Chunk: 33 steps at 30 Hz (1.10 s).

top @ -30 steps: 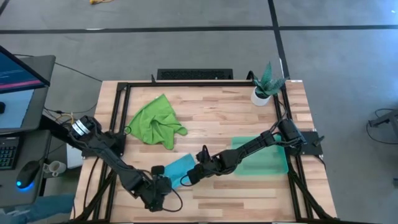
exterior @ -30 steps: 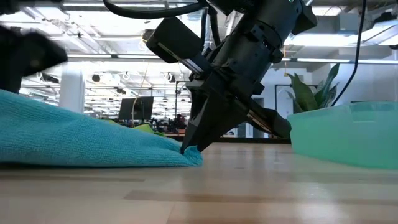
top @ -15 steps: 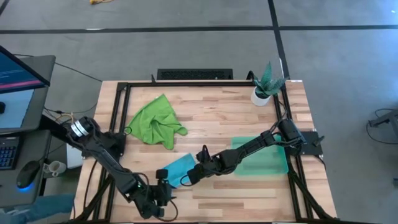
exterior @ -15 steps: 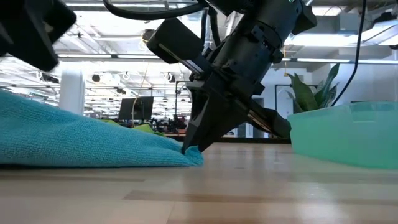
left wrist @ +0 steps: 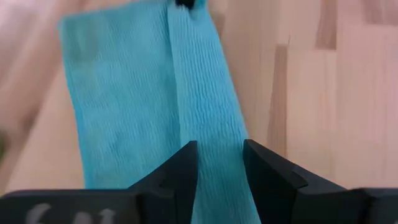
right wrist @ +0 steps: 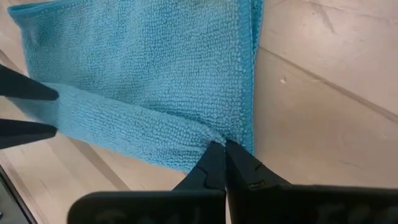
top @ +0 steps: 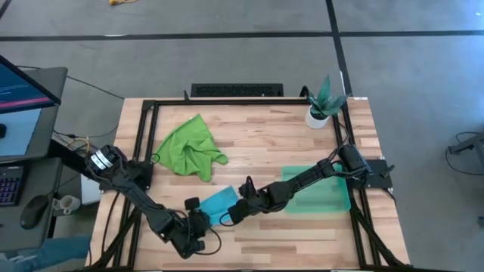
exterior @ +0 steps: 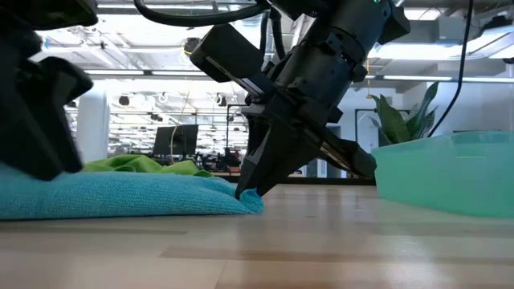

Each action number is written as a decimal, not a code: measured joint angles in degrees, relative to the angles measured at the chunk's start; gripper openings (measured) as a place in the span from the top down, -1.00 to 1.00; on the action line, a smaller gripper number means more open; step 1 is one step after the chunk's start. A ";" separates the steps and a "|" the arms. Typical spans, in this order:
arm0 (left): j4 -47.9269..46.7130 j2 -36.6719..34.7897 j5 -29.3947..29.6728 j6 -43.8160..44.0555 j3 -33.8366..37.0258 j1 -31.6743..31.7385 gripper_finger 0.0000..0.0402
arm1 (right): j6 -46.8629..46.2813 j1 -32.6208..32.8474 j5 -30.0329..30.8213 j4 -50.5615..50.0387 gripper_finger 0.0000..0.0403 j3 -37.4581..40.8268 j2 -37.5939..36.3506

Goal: Roll microfiber towels into tight, uniform cylinder then place into a basket
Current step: Roll the blue microfiber towel

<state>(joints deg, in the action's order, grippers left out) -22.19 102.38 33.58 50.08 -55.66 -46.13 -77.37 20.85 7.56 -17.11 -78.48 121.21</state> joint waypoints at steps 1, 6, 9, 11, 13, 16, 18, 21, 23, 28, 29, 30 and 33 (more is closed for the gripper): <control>0.30 0.26 -0.76 0.83 -0.04 -0.27 0.40 | 0.31 -0.01 -0.03 0.04 0.95 0.00 0.00; -0.01 2.66 -4.47 4.36 -0.04 -1.17 0.40 | 0.97 0.01 -0.09 0.27 0.92 0.02 0.00; -0.05 4.08 -4.99 5.72 -0.24 -1.47 0.40 | 2.37 0.01 -0.15 0.79 0.92 0.07 -0.03; -0.50 4.58 -5.09 6.45 -0.28 -1.64 0.40 | 3.73 0.01 -0.23 1.67 0.92 0.12 -0.02; -0.82 4.65 -5.47 6.74 -0.26 -1.64 0.40 | 5.50 0.04 -0.31 2.78 0.91 0.17 0.01; -0.95 4.58 -6.26 6.62 -0.25 -1.64 0.40 | 6.28 0.09 -0.72 3.80 0.87 0.20 0.07; -1.26 4.58 -6.68 6.08 -0.24 -1.64 0.40 | 6.41 0.10 -1.65 3.71 0.83 0.20 0.07; -1.89 4.59 -7.47 5.58 -0.24 -1.71 0.40 | 6.45 0.12 -2.18 3.75 0.73 0.20 0.07; -2.25 4.60 -7.62 5.54 -0.26 -1.73 0.40 | 6.45 0.12 -2.18 3.73 0.65 0.20 0.07; -2.40 4.67 -7.65 3.97 -0.26 -1.73 0.40 | 7.75 0.10 -3.56 3.81 0.46 0.12 0.07; -2.44 4.67 -7.65 3.82 -0.24 -1.73 0.40 | 8.34 0.10 -4.12 3.85 0.43 0.11 0.06; -2.48 4.69 -7.65 3.76 -0.24 -1.73 0.40 | 8.57 0.10 -4.36 3.86 0.41 0.11 0.04; -2.56 4.69 -7.65 3.74 -0.22 -1.73 0.40 | 9.81 0.10 -4.53 3.88 0.36 0.11 -0.01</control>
<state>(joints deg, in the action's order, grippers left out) -24.75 107.07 25.93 53.82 -55.88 -47.86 -67.55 20.95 3.04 -13.23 -78.37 121.20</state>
